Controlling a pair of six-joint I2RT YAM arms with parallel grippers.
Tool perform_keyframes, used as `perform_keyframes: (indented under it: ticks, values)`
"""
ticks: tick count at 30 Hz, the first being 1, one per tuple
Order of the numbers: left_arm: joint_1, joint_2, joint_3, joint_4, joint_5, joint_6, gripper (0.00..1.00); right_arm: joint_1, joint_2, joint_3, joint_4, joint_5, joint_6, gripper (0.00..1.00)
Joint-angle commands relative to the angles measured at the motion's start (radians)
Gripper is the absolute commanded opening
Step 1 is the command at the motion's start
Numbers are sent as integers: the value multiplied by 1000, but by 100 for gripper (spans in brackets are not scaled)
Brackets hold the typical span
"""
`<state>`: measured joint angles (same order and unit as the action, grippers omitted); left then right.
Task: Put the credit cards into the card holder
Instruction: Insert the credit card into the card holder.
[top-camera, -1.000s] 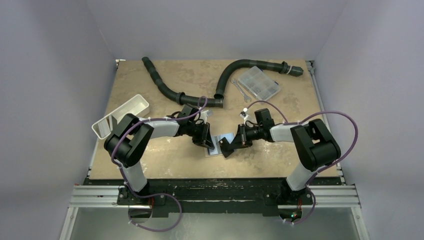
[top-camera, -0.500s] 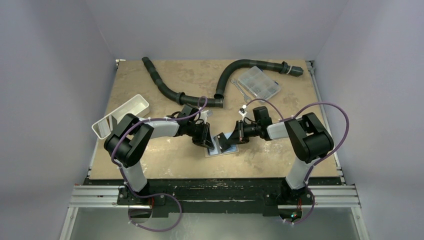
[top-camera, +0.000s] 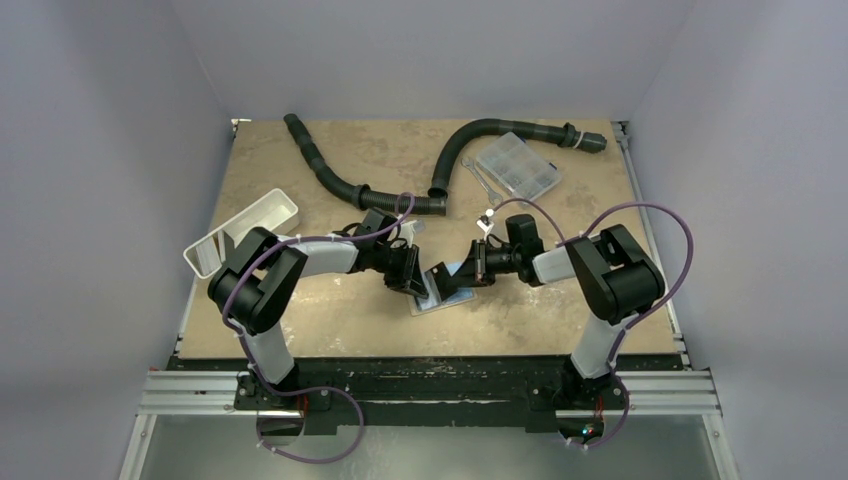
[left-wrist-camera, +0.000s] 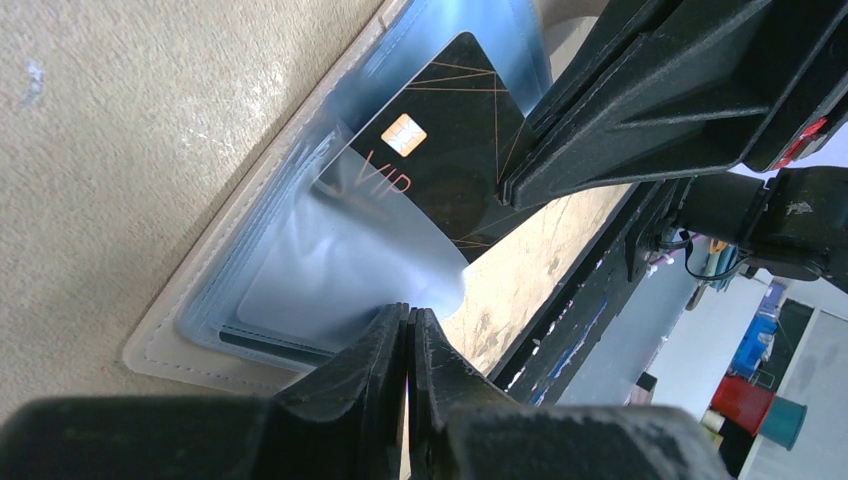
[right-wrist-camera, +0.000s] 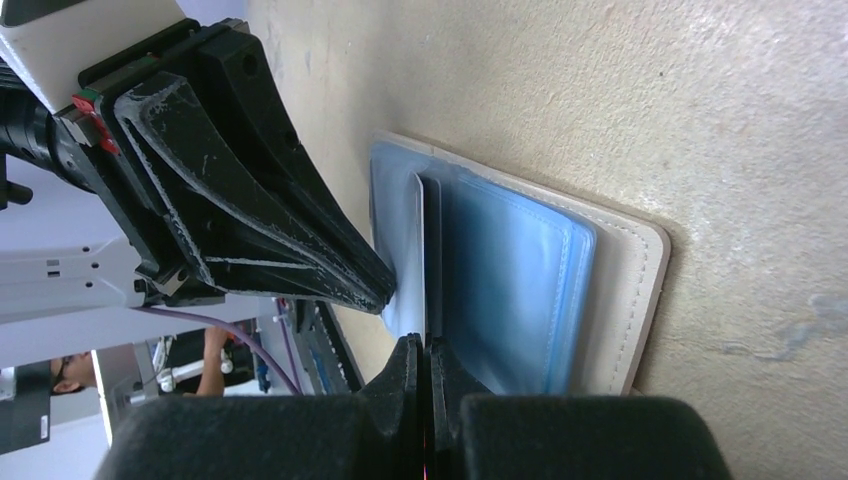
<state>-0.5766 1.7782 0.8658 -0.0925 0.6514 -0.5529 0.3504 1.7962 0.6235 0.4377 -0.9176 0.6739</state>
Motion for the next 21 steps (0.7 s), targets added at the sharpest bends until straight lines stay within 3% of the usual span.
perform_keyframes:
  ticks: [1,6,11,21]
  values:
    - [1,8,-25,-23,-56,42,8,19,14,-25,107,-29,50,0]
    - [1,3,-25,-18,-58,39,8,26,8,-47,114,-19,64,0]
    - [1,-13,-23,-20,-56,40,9,30,-10,-50,79,61,31,7]
    - [1,-22,-31,-51,-83,62,8,26,27,-29,138,37,81,4]
